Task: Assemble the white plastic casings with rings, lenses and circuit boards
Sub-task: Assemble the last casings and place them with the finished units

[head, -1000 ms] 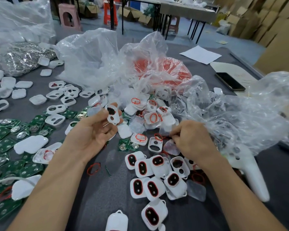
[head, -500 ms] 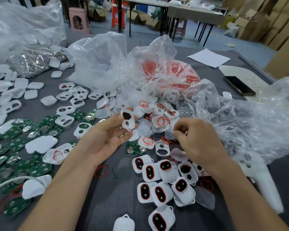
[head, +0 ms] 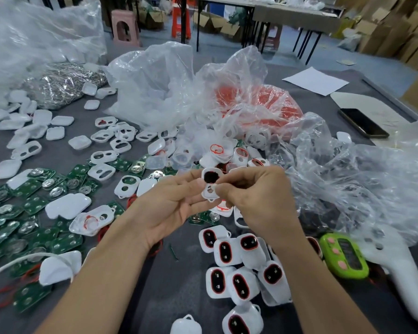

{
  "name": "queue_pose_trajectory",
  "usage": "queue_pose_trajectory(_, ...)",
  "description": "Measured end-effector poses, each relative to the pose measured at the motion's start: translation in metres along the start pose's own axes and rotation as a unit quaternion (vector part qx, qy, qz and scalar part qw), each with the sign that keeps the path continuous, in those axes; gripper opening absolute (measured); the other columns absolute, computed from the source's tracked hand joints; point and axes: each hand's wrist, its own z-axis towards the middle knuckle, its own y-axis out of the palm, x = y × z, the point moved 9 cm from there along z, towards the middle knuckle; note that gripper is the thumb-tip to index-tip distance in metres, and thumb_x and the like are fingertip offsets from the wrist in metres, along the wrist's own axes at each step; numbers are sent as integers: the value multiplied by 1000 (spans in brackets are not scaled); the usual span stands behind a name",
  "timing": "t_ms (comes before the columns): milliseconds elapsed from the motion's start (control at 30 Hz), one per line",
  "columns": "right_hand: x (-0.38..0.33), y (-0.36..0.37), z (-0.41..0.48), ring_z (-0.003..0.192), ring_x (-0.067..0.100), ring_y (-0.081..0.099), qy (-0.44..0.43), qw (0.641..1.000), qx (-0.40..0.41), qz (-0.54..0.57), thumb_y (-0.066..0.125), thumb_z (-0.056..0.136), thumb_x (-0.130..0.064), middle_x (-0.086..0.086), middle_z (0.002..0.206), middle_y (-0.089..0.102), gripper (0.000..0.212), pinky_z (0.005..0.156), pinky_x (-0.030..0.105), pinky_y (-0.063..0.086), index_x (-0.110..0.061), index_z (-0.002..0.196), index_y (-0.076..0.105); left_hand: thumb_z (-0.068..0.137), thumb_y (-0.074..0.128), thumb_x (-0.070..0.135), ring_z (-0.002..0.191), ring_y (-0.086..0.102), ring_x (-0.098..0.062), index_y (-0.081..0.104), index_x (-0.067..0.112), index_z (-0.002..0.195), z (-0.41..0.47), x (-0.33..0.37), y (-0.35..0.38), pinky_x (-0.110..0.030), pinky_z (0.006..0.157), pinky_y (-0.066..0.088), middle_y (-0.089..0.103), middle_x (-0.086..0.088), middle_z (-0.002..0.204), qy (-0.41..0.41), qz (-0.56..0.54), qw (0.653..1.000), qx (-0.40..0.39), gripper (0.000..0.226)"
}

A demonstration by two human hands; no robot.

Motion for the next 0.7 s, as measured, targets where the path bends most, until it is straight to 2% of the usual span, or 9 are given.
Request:
queue_pose_trajectory(167, -8, 4, -2, 65, 9, 68, -72, 989, -13, -128, 82, 80, -12, -11, 67, 72, 11, 65, 29, 56, -23, 77, 82, 74, 79, 18, 96, 76, -24, 75, 4, 113, 3, -5, -1, -32, 81, 61, 75, -18, 110, -11, 30, 999, 14, 42)
queue_pose_trajectory(300, -18, 10, -7, 70, 10, 62, -138, 967, -14, -211, 76, 86, -12, -12, 75, 70, 12, 70, 33, 53, -22, 80, 80, 84, 72, 14, 93, 77, -23, 81, 9, 104, 3, -7, -4, -31, 78, 62, 77, -17, 105, -9, 50, 998, 30, 23)
queue_pose_trajectory(367, -21, 11, -9, 69, 13, 64, -149, 959, 0, -243, 77, 84, -15, -9, 72, 71, 9, 70, 37, 55, -22, 78, 79, 84, 70, 15, 91, 77, -21, 81, 9, 103, 4, -8, -4, -30, 77, 63, 78, -16, 103, -7, 63, 997, 31, 23)
queue_pose_trajectory(567, -21, 3, -11, 62, 11, 65, -132, 965, 70, -218, 86, 73, -18, -10, 65, 70, 10, 64, 35, 57, -23, 73, 77, 74, 79, 23, 88, 77, -19, 81, 9, 103, 3, -13, 2, -28, 77, 62, 78, -14, 100, -15, 63, 998, 18, 32)
queue_pose_trajectory(700, -9, -2, -10, 69, 3, 59, -98, 972, 98, -188, 89, 73, -21, -17, 72, 62, 20, 65, 22, 52, -28, 83, 73, 82, 76, 18, 84, 76, -20, 79, 5, 108, 4, -13, 0, -30, 79, 62, 73, -21, 111, -16, 51, 998, 19, 29)
